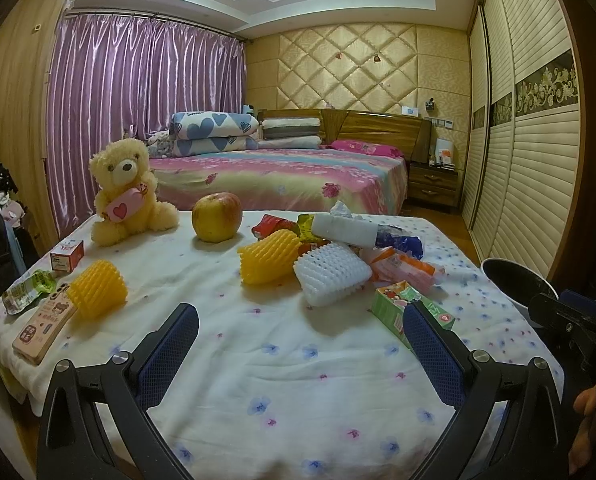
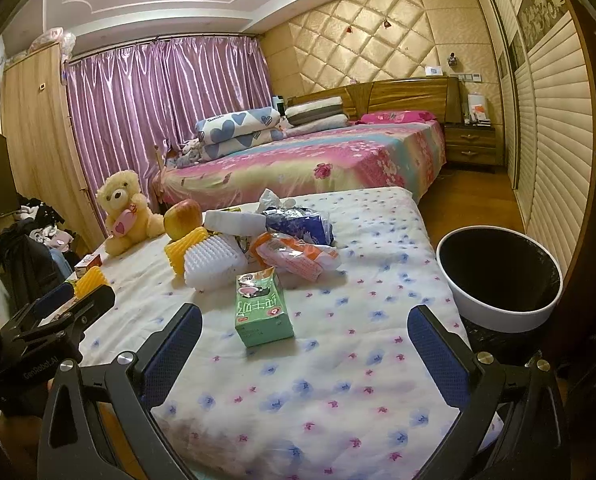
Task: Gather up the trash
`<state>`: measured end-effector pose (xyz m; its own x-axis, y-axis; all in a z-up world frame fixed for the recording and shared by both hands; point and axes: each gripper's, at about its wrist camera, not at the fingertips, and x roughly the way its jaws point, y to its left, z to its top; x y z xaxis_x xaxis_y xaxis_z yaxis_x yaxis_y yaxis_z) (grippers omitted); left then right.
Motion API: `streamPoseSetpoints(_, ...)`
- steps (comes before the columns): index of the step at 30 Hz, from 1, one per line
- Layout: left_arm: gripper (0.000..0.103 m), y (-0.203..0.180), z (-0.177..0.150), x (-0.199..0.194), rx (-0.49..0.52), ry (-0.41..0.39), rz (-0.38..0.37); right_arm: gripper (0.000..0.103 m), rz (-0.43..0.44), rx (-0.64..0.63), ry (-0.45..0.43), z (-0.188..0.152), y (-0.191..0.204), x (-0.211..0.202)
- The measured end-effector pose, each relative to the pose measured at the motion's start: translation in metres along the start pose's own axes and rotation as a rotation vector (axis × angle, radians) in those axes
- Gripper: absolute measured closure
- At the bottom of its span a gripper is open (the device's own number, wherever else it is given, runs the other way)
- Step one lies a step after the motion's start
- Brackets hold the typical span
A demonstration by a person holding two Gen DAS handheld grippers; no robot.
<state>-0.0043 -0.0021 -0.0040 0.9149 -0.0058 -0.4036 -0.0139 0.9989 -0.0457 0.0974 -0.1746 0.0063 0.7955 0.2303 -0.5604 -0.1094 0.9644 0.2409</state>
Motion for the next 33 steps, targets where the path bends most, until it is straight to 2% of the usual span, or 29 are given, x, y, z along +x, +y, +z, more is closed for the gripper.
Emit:
streamPoseSetpoints(12,0.001,0.000,0.000,0.001,0.000,0.003,0.001,0.000,0.008,-0.001,0.012,-0.002,0.001,0.004)
streamPoseSetpoints(21,0.001,0.005,-0.004,0.011,0.000,0.037,0.003,0.000,0.035,-0.006,0.040,-0.004,0.003,0.009)
streamPoseSetpoints(33,0.005,0.025,0.007,0.080,0.006,0.254,-0.016,0.002,0.084,-0.021,0.170,-0.008,0.006,0.048)
